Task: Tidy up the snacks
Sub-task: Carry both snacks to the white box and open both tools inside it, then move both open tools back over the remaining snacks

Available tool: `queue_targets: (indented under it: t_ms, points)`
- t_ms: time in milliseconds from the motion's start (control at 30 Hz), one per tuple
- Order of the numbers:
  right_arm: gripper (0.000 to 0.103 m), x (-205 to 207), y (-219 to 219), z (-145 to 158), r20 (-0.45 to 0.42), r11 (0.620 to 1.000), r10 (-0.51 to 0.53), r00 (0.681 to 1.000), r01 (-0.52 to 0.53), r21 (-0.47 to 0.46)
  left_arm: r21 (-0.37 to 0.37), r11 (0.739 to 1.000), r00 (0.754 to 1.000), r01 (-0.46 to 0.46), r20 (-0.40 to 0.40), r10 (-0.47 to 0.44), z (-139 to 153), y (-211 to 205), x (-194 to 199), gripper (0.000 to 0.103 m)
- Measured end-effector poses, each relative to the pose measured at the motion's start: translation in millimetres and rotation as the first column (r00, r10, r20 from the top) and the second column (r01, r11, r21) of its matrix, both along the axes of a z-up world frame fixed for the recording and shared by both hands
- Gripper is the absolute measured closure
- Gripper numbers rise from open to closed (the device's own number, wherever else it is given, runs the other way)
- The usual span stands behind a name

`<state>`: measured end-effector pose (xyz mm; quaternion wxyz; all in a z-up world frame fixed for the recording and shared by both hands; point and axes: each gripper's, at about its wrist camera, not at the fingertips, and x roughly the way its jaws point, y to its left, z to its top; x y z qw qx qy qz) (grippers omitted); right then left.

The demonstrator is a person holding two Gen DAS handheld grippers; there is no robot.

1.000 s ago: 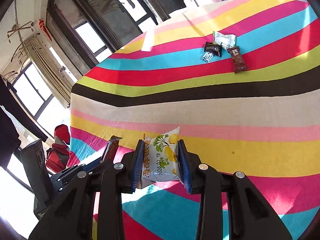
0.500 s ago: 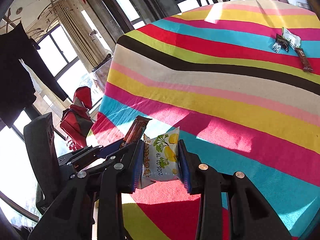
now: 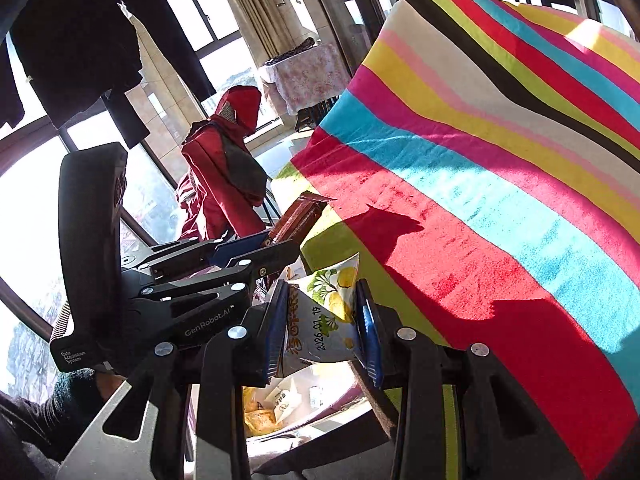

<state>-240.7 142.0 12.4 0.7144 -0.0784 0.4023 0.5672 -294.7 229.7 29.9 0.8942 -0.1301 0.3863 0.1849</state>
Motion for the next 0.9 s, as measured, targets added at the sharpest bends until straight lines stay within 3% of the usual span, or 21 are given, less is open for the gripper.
queue_targets:
  t_ms: [200, 467, 533, 567, 600, 667, 733, 900]
  points:
    - [0.069, -62.2, 35.0, -16.7, 0.043, 0.975, 0.210, 0.977, -0.206, -0.081, -0.013, 0.987, 0.983, -0.162, -0.089, 0.161, -18.6, 38.2, -61.4, 0.079]
    - [0.066, -122.7, 64.6, -44.4, 0.067, 0.909, 0.392, 0.918, -0.375, -0.182, 0.015, 0.943, 0.928, -0.333, -0.173, 0.331, -41.8, 72.7, -105.0, 0.077]
    - [0.058, -125.1, 63.4, -45.5, 0.061, 0.905, 0.400, 0.914, -0.384, -0.183, 0.054, 0.927, 0.911, -0.372, -0.171, 0.375, -36.5, 76.8, -106.8, 0.060]
    - [0.043, -122.2, 60.6, -43.6, 0.060, 0.909, 0.392, 0.918, -0.377, -0.176, 0.089, 0.915, 0.900, -0.394, -0.162, 0.404, -31.2, 77.3, -105.7, 0.031]
    - [0.040, -115.2, 55.5, -38.0, 0.060, 0.918, 0.378, 0.924, -0.365, -0.155, 0.122, 0.901, 0.891, -0.416, -0.142, 0.431, -24.3, 76.2, -104.7, 0.008]
    - [0.040, -99.5, 41.7, -23.2, 0.064, 0.937, 0.342, 0.937, -0.335, -0.099, 0.169, 0.884, 0.888, -0.436, -0.082, 0.453, -8.3, 71.1, -99.1, 0.003]
    - [0.040, -78.2, 22.6, -5.4, 0.074, 0.958, 0.287, 0.955, -0.286, -0.033, 0.207, 0.886, 0.900, -0.414, -0.054, 0.433, 4.4, 61.9, -85.3, 0.002]
    - [0.036, -16.9, -51.6, 39.9, 0.113, 0.988, 0.083, 0.990, -0.097, 0.121, 0.193, 0.942, 0.961, -0.275, 0.012, 0.278, 27.7, 27.2, -24.7, 0.002]
